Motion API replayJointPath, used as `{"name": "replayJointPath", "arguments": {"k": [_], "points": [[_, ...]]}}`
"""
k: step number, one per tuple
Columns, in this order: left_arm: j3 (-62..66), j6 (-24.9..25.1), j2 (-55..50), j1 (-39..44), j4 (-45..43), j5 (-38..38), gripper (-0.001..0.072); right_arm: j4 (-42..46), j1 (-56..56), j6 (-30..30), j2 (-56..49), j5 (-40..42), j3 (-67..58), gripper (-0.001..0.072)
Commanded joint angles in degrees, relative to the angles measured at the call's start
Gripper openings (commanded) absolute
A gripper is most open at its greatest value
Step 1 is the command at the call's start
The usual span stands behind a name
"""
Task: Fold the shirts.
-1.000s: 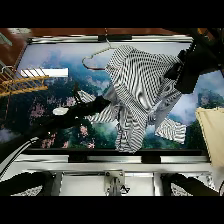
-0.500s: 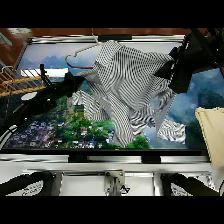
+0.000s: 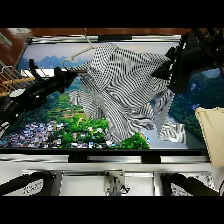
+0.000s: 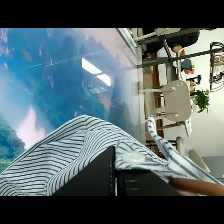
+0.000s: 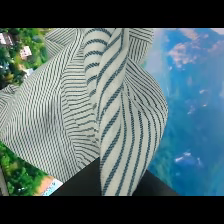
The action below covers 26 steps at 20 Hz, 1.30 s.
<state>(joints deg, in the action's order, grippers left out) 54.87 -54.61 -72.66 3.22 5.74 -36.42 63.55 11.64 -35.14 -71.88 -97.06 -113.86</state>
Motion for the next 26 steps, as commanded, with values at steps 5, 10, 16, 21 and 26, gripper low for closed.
{"name": "replayJointPath", "arguments": {"k": [5, 10, 16, 21, 26], "points": [[0.8, 2.8, 0.1, -1.6, -2.7, -7.5, 0.0061, 8.4, 0.0, 0.7, -0.1, 1.7, 0.0, 0.007], [1.6, 6.1, 0.1, -1.7, -3.2, -12.7, 0.0062, 8.8, 0.0, 0.9, -0.2, 5.2, 0.0, 0.0069], [8.4, 8.5, 0.1, -1.8, -3.2, -12.4, 0.0062, 9.1, 0.0, 0.9, -0.9, 0.5, 0.0, 0.007], [10.1, 5.7, 0.0, -3.6, -10.6, -12.3, 0.0061, 10.3, 0.0, 1.0, -0.9, 0.2, 0.0, 0.007], [10.1, -0.7, 0.0, -6.2, -25.4, -14.6, 0.0061, 12.0, 0.0, 2.6, -0.9, -0.5, 0.0, 0.0069]]}}
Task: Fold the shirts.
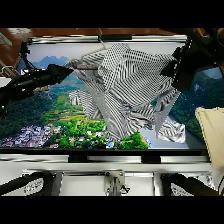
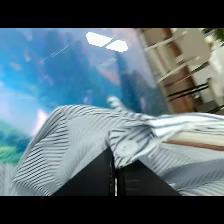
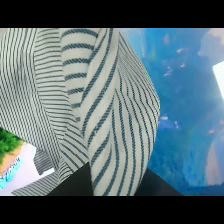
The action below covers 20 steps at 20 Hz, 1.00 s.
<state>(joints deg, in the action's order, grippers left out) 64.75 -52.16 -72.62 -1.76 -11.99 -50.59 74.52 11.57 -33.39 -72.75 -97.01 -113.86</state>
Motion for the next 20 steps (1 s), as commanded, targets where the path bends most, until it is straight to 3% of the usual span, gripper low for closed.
{"name": "replayJointPath", "arguments": {"k": [1, 6, 10, 16, 20], "points": [[0.4, -3.1, 0.0, -1.3, -7.1, -0.1, 0.0061, 1.1, 0.0, 0.9, 0.0, -1.0, 0.0, 0.0069], [5.9, -2.3, 0.0, -0.2, -3.0, 2.0, 0.0061, 0.7, 0.1, 1.1, -2.5, -4.2, 0.0, 0.0068], [13.0, -2.3, 0.2, 1.7, -3.0, -0.5, 0.0061, 1.3, 0.0, 0.3, -5.0, -3.0, 0.0, 0.0069], [17.4, -2.3, 0.2, 13.5, -3.0, -9.1, 0.0061, -1.2, 0.0, -21.0, -5.3, 15.8, -0.1, 0.0069], [17.4, -2.3, 0.3, 19.9, -5.2, -11.7, 0.0061, -1.1, 0.0, -27.6, -3.9, 17.6, 0.0, 0.0069]]}}
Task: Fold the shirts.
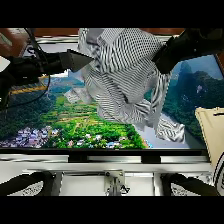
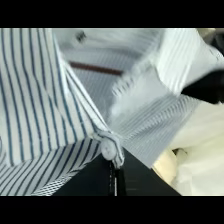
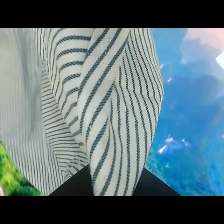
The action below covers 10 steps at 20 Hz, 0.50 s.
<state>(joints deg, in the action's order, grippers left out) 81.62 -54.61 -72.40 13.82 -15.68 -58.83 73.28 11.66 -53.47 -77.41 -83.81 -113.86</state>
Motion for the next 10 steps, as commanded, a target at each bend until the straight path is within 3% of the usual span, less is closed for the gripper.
{"name": "replayJointPath", "arguments": {"k": [1, 7, 9, 10], "points": [[0.5, 0.1, 0.1, 5.0, -2.5, -3.5, 0.0061, 0.1, -0.1, -8.3, 1.3, 4.2, 0.0, 0.0069], [0.5, -0.1, 0.0, 4.2, -10.3, -4.4, 0.0072, 0.2, -0.1, -12.2, 5.3, 4.1, 0.0, 0.0068], [1.2, -0.1, 0.1, 2.9, -9.8, -3.7, 0.0444, 0.2, -0.1, -15.1, 6.5, 4.2, 0.0, 0.0068], [2.4, -0.1, 0.1, 2.3, -9.8, -3.6, 0.0486, 0.6, -0.1, -16.3, 7.1, 4.2, 0.0, 0.0068]]}}
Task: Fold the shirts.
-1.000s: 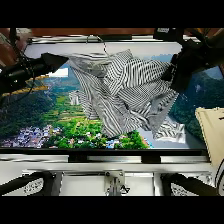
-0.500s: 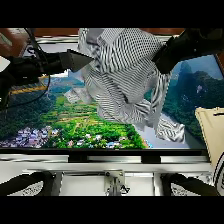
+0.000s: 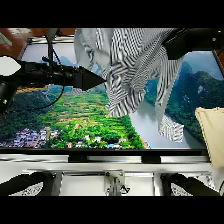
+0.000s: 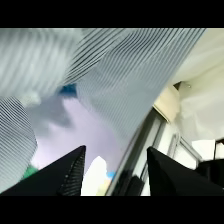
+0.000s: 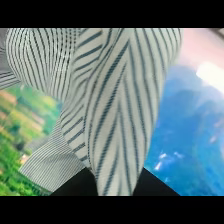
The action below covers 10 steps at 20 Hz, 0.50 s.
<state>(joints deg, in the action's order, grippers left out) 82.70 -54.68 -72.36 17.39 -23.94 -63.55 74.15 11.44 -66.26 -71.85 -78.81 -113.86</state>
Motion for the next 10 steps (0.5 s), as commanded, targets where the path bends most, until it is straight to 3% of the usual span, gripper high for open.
{"name": "replayJointPath", "arguments": {"k": [1, 4, 10], "points": [[3.0, 0.0, 0.2, -2.1, -1.6, 1.2, 0.0487, 0.7, 0.2, -5.1, 2.2, -0.6, 0.0, 0.0068], [10.1, 0.0, 0.7, -5.2, -1.6, 1.1, 0.0485, 8.5, 0.2, -11.8, 4.4, 1.0, 0.0, 0.0068], [18.8, 0.0, 3.1, -11.0, -1.7, 1.0, 0.0483, 36.8, -2.7, -27.3, 10.6, 6.2, 0.0, 0.0066]]}}
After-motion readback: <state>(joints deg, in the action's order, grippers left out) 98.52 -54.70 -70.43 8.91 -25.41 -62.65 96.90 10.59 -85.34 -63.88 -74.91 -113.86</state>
